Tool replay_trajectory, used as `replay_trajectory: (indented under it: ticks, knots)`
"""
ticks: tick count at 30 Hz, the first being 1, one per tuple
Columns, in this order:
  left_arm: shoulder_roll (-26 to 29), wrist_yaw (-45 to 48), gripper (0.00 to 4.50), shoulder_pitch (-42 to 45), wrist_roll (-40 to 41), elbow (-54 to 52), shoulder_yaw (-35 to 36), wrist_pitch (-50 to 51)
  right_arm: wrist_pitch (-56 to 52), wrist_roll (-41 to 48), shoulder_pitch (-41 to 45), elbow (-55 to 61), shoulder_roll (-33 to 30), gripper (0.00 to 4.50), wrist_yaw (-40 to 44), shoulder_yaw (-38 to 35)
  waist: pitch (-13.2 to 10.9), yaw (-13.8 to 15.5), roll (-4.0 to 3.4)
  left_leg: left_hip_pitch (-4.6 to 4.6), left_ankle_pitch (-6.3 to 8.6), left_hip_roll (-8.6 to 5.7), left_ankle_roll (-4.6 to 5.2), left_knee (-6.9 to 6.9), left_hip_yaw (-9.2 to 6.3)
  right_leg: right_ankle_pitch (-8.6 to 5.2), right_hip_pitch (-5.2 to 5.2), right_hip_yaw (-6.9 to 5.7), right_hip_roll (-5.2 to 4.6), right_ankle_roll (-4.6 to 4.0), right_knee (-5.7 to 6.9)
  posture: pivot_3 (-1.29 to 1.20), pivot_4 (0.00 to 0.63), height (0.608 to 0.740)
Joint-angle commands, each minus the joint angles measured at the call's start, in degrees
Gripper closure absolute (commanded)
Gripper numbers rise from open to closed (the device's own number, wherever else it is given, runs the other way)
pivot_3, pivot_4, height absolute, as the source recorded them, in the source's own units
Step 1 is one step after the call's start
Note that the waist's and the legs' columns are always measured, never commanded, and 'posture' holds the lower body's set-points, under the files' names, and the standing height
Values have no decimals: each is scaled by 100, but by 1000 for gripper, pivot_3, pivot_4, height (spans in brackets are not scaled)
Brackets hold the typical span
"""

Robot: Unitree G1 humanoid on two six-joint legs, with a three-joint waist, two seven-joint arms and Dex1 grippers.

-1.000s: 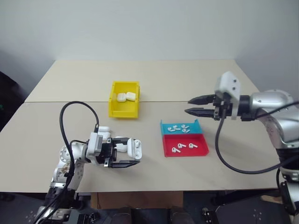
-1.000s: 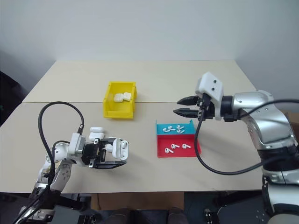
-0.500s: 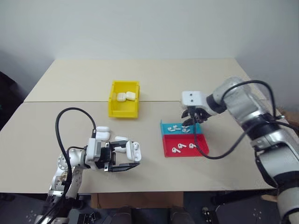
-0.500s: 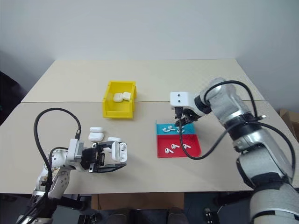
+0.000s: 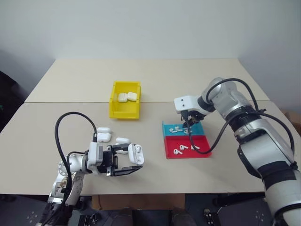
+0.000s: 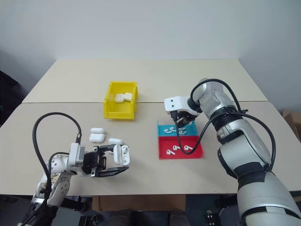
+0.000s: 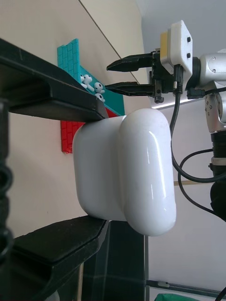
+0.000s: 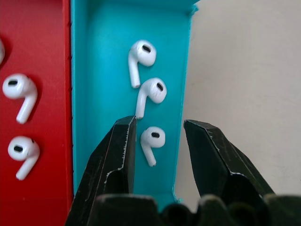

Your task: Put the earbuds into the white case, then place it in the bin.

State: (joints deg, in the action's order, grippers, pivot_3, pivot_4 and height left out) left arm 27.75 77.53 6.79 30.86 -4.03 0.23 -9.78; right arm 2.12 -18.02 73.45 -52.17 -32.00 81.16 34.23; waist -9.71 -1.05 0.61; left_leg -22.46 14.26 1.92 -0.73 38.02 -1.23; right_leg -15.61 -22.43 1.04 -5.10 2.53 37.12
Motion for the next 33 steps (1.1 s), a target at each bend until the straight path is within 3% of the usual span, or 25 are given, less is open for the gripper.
replay_trajectory:
  ticks: [1,14,33]
  knots:
    - [12,-96,1757,37,31,-255,-9,-4,374,-142,169,-170,-25,2467,-18,-124,0,-3,-1,1,0,1,0,0,0,0,0,0,1,0,1,0,150,740]
    - [34,-172,1757,88,24,-256,-51,-7,732,-501,330,-1028,222,2467,-501,-212,-4,-22,-6,4,-1,0,-2,-2,1,0,1,2,1,-1,3,0,150,740]
    - [22,-254,1757,30,6,-321,-60,-33,873,-681,384,-1361,401,2467,-677,-276,-5,-80,-8,4,-2,0,-3,-3,1,0,1,2,0,-1,3,0,150,740]
